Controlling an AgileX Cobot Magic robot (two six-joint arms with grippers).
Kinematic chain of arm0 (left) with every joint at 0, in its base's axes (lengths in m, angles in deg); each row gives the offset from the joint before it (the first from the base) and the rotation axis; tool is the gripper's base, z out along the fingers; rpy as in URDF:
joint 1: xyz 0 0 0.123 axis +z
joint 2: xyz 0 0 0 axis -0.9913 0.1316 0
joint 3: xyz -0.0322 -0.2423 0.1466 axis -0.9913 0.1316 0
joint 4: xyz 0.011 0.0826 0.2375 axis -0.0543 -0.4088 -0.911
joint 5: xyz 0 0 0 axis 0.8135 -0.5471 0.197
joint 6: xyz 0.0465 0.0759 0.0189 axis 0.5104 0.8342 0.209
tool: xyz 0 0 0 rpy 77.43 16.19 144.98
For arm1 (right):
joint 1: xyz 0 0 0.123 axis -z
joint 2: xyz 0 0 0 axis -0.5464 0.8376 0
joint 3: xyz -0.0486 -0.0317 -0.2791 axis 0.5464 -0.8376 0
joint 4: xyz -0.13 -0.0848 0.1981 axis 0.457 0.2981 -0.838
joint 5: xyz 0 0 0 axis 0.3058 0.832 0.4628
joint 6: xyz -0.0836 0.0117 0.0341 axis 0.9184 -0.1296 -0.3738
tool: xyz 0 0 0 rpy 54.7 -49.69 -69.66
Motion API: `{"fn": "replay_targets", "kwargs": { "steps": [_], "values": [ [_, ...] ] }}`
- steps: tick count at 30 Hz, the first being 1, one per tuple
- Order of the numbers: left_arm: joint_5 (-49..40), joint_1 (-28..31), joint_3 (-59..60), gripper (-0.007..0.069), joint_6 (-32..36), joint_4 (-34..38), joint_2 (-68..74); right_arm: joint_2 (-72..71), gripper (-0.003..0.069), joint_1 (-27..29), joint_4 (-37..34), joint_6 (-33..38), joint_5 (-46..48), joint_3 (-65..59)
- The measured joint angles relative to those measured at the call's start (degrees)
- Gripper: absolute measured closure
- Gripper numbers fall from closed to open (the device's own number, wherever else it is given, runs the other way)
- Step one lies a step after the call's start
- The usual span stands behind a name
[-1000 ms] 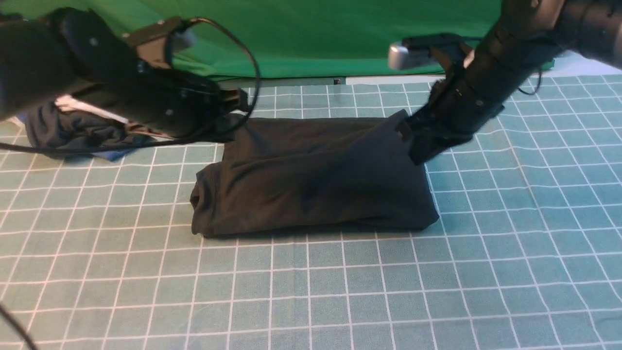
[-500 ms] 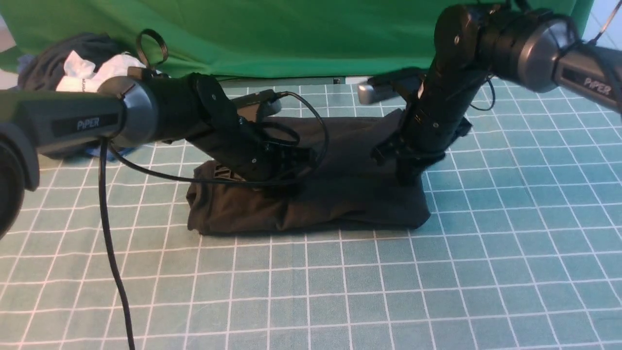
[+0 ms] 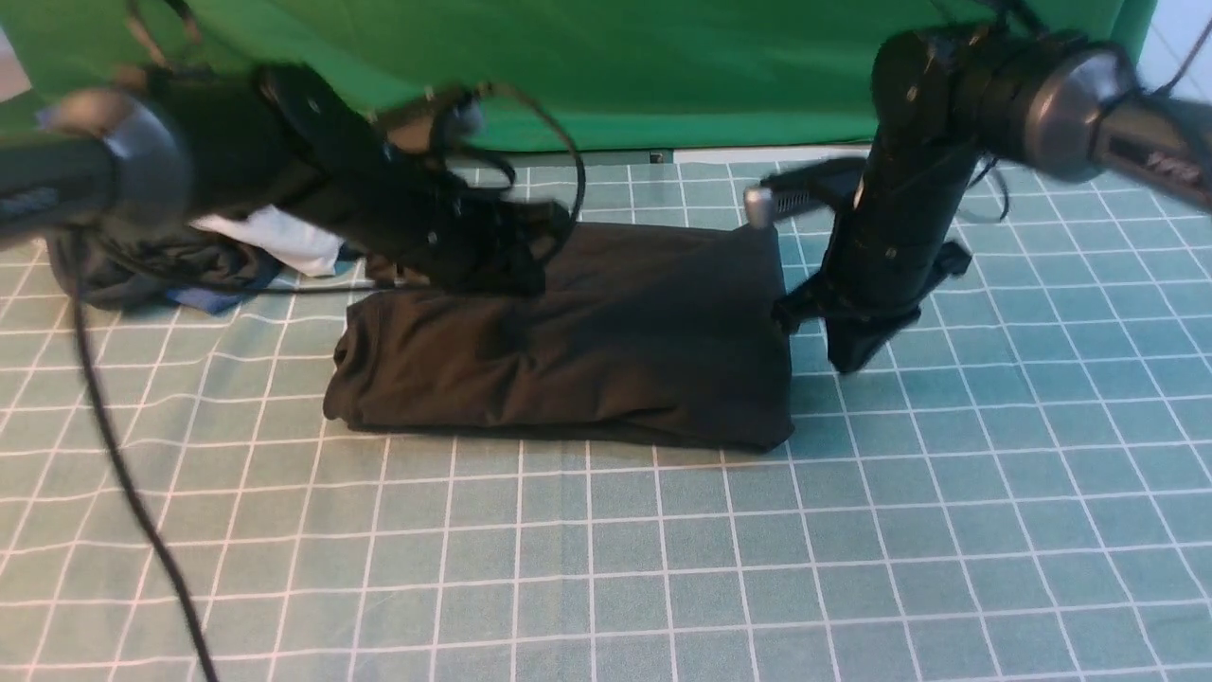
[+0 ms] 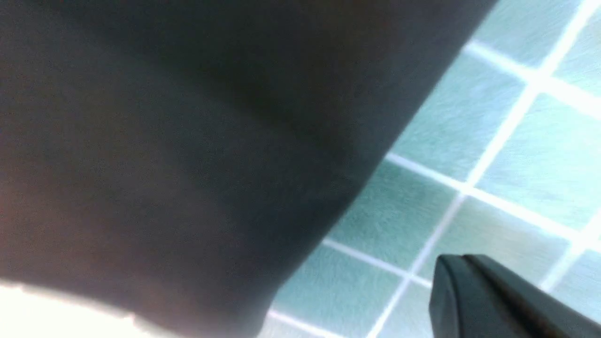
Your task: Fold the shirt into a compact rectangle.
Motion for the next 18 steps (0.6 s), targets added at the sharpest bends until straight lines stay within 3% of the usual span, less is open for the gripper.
{"fn": "replay_targets", "kwargs": {
  "steps": [2,9,18],
  "values": [
    [-0.2,0.0,0.0,0.0613,0.0,-0.7,-2.5,-2.3,0.0662,0.0,-1.0,0.5,0.1,0.0],
    [-4.8,0.7,0.2,0.0613,-5.4,-16.0,-18.1,-13.0,0.0662,0.8,-3.5,3.4,0.4,0.0],
    [-6.1,6.3,10.9,0.0613,-7.7,-19.5,-39.4,-24.8,0.0662,2.2,-4.1,3.5,-1.9,-4.8]
  ]
}}
